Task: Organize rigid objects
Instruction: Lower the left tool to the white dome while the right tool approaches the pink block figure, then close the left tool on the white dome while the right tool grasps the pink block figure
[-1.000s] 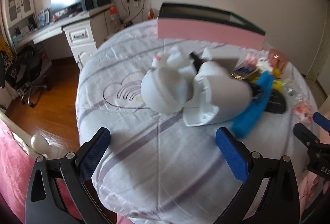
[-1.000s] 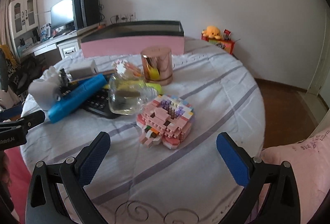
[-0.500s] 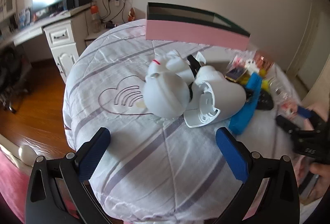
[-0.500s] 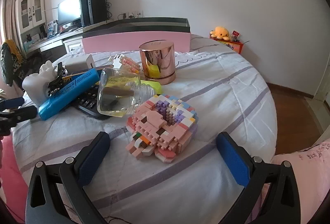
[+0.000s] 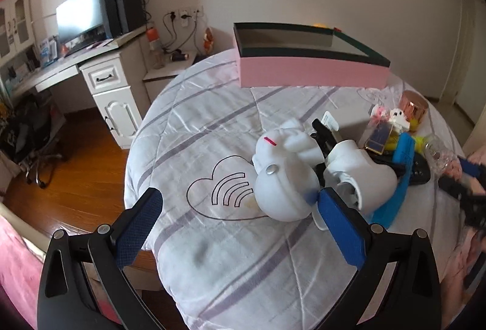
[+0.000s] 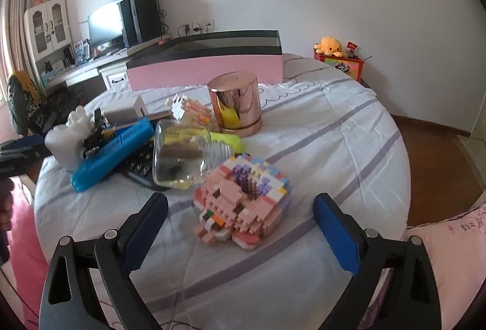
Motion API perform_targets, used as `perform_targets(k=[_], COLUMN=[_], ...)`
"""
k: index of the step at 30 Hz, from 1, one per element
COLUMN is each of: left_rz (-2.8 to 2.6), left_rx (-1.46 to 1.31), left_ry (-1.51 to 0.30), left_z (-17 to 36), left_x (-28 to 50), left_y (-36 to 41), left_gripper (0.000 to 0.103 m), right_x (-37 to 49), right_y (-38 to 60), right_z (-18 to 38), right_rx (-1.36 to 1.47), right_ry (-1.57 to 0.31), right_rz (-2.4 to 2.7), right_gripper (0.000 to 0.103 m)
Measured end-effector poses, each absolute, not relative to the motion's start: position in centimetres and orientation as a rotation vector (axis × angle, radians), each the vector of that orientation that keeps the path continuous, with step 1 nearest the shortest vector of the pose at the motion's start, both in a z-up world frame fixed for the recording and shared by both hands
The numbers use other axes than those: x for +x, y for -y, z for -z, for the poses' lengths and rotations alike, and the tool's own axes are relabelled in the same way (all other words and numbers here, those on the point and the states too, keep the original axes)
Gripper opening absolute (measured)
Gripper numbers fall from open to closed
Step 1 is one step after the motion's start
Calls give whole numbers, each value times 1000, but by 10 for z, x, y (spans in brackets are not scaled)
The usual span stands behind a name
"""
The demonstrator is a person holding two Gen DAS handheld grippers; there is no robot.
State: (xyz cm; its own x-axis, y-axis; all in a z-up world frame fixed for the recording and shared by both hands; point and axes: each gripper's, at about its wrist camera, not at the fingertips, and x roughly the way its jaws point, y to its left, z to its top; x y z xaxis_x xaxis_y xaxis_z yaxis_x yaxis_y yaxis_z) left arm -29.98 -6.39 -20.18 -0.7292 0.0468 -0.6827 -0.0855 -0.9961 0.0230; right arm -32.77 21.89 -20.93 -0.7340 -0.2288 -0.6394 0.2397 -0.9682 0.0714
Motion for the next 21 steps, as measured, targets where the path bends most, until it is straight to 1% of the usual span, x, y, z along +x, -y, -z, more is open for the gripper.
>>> perform_targets(k=[1, 2, 3, 4, 8, 12, 15, 17, 20, 21], left_rz=[-2854, -2851, -2845, -2830, -2848, -2817, -2798, -2800, -2794, -2790], left_rx=[-1127, -1127, -1128, -1120, -1112, -1140, -1155, -1152, -1153, -1150], left_ry=[-68, -52, -37, -10, -6, 70, 24, 30, 52, 77], left_z=[202, 202, 202, 200, 199, 203, 209, 212, 217, 218], left_x=[-300, -300, -300, -299, -297, -306, -314, -318, -325, -326], left_y=[66, 67, 68, 70, 77, 76, 64, 62, 61, 63], left_gripper=[103, 103, 103, 103, 103, 103, 103, 103, 101, 99], right_x=[-330, -332, -334, -336, -339, -340, -341, -341, -341, -340], right_y=[-219, -219, -219, -219, -221, -220, -219, -219, -218, -218], right_z=[209, 210, 210, 211, 212, 213, 212, 213, 214, 213], right_rx=[1001, 1010, 1016, 1027, 1025, 1024, 1031, 1029, 1031, 1032], right_ry=[-32, -46, -54, -62, -72, -98, -101, -101, -102, -107], right_rz=[2713, 2709, 2702, 2697, 2685, 2688, 2685, 2686, 2688, 2689], right_gripper=[82, 76, 66, 64, 64, 64, 64, 64, 63, 63])
